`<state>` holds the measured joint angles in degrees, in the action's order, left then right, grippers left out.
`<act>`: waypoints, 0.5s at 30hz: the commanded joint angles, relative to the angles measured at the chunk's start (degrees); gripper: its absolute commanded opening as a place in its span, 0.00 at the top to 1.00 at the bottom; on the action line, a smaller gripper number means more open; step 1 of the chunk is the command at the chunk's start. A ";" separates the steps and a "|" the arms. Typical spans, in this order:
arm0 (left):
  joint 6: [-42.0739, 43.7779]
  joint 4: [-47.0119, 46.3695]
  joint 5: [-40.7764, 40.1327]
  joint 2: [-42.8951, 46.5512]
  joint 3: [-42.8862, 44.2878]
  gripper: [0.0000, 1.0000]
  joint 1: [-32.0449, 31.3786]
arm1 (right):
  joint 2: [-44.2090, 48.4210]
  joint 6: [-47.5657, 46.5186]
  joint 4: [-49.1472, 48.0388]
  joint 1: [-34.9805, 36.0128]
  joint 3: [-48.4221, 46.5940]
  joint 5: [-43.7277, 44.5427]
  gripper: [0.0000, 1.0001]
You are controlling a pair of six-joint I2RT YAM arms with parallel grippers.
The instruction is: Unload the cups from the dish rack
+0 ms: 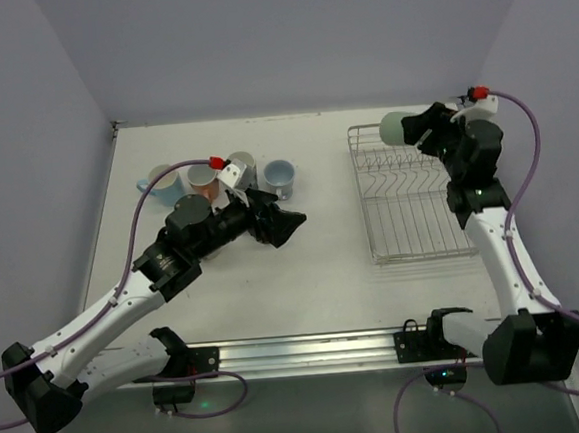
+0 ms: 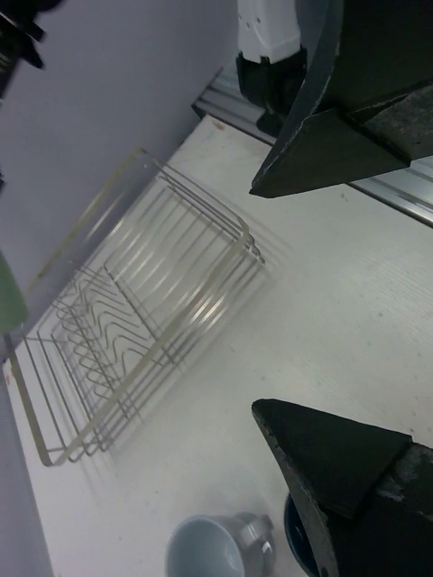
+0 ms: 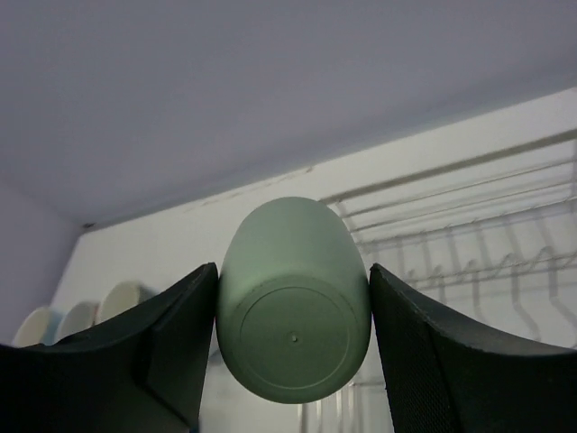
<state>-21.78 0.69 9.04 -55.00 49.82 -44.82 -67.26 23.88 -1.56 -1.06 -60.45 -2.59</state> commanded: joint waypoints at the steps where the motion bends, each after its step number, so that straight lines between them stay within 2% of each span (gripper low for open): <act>1: -6.51 -13.14 5.81 -2.82 -1.22 0.03 -0.18 | 6.86 14.42 -11.06 2.81 13.10 -17.16 0.83; 2: -7.30 -14.30 6.25 -3.44 -1.22 0.05 -0.18 | 9.15 16.44 -15.53 4.12 15.86 -21.80 0.83; 5: -10.38 -18.34 6.61 -5.64 -2.01 0.12 -0.18 | 16.71 24.53 -24.41 7.64 25.01 -27.01 0.83; 8: -12.93 -21.60 6.52 -7.57 -3.06 0.15 -0.18 | 21.72 29.20 -30.40 13.00 30.29 -27.55 0.82; 15: -15.48 -22.48 7.39 -10.12 -3.07 0.17 -0.18 | 20.69 35.26 -39.82 16.70 34.43 -28.69 0.82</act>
<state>-34.72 -16.49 15.03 -64.75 46.96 -44.82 -45.74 53.58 -30.35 15.14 -26.74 -28.69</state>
